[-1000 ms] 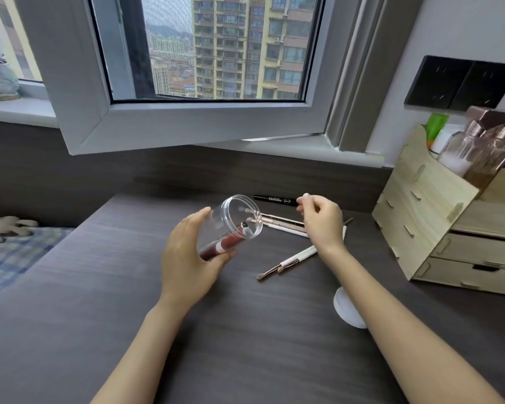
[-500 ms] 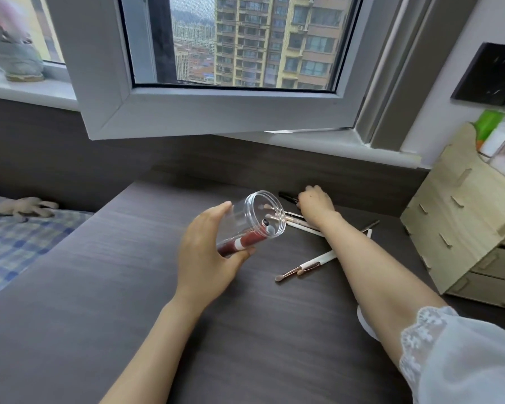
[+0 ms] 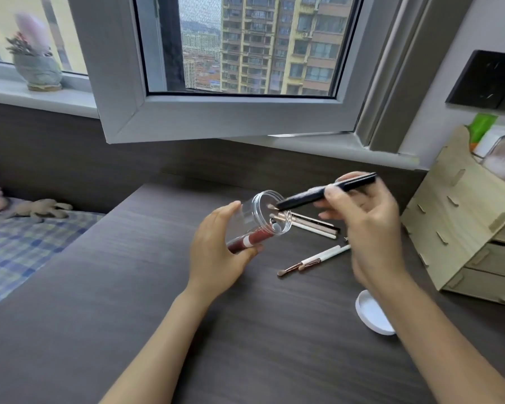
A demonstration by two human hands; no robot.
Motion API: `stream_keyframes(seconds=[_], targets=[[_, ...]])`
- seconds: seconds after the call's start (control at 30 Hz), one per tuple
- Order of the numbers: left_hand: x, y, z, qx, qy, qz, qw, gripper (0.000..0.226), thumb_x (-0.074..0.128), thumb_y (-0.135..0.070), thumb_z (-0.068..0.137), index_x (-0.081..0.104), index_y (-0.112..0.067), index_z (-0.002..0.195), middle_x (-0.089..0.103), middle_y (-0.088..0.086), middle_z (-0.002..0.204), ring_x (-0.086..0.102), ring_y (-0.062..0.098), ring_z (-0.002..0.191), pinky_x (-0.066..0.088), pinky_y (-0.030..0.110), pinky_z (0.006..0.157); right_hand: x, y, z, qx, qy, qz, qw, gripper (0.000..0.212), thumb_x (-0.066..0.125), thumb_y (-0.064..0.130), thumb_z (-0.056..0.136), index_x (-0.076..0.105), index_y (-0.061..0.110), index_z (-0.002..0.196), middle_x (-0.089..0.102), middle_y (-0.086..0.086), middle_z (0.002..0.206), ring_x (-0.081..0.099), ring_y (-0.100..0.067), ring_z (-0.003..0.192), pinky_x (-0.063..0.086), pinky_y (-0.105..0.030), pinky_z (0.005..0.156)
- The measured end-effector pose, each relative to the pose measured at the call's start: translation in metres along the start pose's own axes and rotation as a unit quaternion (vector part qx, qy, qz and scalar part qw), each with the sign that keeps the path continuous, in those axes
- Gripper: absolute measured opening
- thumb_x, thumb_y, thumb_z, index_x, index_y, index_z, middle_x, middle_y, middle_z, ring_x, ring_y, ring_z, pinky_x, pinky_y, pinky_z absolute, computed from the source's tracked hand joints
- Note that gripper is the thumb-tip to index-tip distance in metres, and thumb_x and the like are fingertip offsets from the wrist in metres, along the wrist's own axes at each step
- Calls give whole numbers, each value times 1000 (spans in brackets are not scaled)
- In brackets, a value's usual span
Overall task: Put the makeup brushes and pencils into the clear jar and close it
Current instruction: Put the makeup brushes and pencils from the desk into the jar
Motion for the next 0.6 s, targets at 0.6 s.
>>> stream_keyframes(seconds=[0.6], targets=[[-3, -1, -6, 38, 8, -4, 999, 77, 89, -20, 56, 50, -10, 122, 55, 0, 118, 47, 14, 110, 24, 3, 94, -24, -54, -17, -76, -33, -279, 957, 25, 47, 18, 92, 72, 16, 90, 65, 12, 81, 57, -17, 85, 42, -25, 75]])
Point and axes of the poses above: each hand's wrist, its own z-axis towards the middle knuckle, its own x-axis out of the palm, y = z × x, the point moved 3 cm from there along z, towards the middle knuckle
